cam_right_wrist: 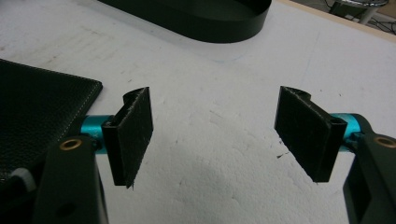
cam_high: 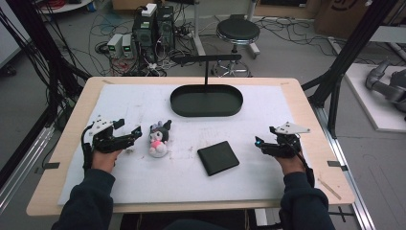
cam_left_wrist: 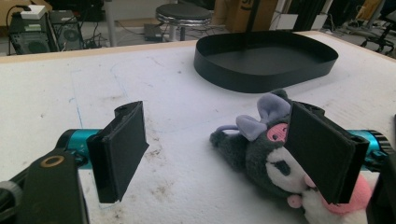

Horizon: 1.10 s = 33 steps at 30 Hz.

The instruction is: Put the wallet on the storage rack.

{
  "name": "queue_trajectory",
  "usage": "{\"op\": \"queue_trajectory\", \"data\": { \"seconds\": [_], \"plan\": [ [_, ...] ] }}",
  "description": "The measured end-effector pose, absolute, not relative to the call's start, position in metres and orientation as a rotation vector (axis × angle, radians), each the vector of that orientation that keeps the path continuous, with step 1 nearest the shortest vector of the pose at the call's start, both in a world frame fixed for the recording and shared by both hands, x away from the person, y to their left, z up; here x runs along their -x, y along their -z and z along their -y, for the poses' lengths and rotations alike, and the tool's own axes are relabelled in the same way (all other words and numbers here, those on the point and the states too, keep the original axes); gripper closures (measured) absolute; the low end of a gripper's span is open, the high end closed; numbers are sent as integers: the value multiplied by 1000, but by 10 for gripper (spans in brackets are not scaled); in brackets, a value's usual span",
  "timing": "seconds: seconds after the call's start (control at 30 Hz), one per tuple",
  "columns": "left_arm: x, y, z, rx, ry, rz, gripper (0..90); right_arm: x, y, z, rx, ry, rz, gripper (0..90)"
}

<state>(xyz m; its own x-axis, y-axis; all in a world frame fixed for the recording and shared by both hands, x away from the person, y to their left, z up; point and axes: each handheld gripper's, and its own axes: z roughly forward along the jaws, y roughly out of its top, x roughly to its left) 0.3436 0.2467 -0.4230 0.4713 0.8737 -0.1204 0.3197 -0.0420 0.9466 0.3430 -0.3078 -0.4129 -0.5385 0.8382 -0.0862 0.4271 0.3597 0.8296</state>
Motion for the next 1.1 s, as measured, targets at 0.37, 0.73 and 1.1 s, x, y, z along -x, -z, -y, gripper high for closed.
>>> {"op": "queue_trajectory", "data": {
  "seconds": [0.37, 0.73, 1.1],
  "plan": [
    [-343, 423, -247, -1593, -612, -1084, 209, -336, 411, 297, -965, -1111, -2188, 258],
    [-340, 421, -248, -1601, -616, -1086, 219, -319, 415, 253, -546, -1167, -2471, 282],
    [-343, 425, -249, -1615, -615, -1118, 221, -322, 435, 213, -261, -996, -2657, 449]
  ]
}}
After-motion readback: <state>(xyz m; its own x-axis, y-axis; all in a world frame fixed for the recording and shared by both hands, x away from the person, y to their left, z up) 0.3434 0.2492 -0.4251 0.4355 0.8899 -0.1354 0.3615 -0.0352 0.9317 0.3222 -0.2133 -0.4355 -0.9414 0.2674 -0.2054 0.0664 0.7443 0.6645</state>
